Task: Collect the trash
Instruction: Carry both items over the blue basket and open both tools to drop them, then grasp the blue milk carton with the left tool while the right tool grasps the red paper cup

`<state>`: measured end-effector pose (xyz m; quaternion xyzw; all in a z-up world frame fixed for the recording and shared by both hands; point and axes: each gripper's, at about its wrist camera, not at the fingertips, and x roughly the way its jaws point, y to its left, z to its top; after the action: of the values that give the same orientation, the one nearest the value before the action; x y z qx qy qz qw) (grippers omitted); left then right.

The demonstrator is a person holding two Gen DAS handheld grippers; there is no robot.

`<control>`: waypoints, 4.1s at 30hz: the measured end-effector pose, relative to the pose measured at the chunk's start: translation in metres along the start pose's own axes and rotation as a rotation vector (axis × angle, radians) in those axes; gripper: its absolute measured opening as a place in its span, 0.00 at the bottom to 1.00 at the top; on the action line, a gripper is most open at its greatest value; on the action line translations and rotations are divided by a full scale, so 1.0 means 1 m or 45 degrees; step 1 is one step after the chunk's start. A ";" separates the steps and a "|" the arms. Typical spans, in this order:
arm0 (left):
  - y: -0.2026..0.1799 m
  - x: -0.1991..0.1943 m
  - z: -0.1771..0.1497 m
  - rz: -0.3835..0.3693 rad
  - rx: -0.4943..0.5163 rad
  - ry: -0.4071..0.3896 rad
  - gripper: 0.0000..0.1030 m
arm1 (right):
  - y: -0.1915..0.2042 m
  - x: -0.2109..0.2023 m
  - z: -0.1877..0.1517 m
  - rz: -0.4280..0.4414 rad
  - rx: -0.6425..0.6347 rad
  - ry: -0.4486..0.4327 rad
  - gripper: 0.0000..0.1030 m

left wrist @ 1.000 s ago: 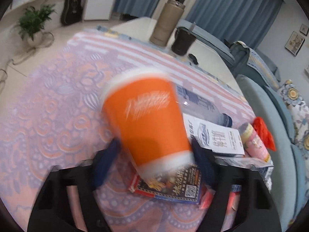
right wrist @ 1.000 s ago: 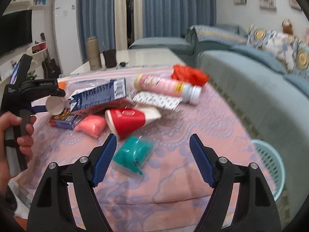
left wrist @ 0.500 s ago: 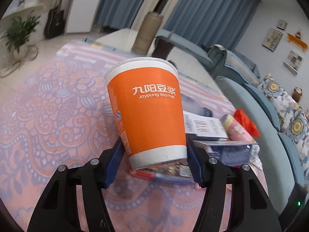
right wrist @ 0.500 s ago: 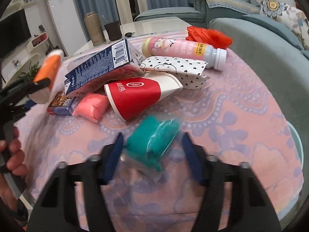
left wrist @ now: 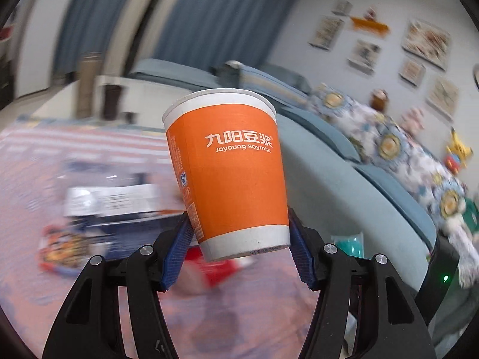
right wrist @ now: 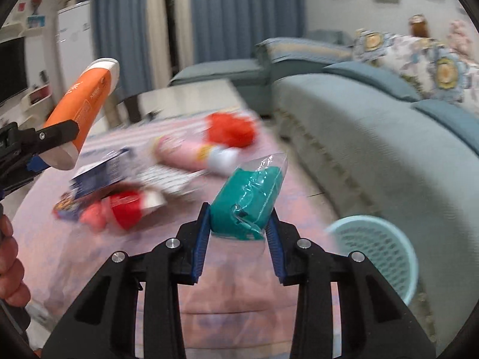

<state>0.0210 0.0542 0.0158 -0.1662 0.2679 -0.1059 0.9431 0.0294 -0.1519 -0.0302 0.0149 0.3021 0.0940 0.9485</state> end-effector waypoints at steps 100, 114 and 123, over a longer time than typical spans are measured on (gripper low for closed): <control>0.096 0.053 -0.018 0.224 0.398 0.336 0.34 | 0.076 0.074 0.005 0.407 -0.097 0.186 0.49; 0.096 0.011 -0.059 0.200 -0.013 0.357 0.34 | 0.070 0.074 -0.025 0.210 -0.175 0.319 0.33; 0.083 0.027 -0.057 0.148 -0.033 0.355 0.46 | 0.037 0.059 -0.014 0.250 0.012 0.234 0.47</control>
<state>0.0214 0.1084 -0.0736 -0.1462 0.4067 -0.0696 0.8991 0.0620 -0.1045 -0.0722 0.0402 0.3853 0.1860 0.9029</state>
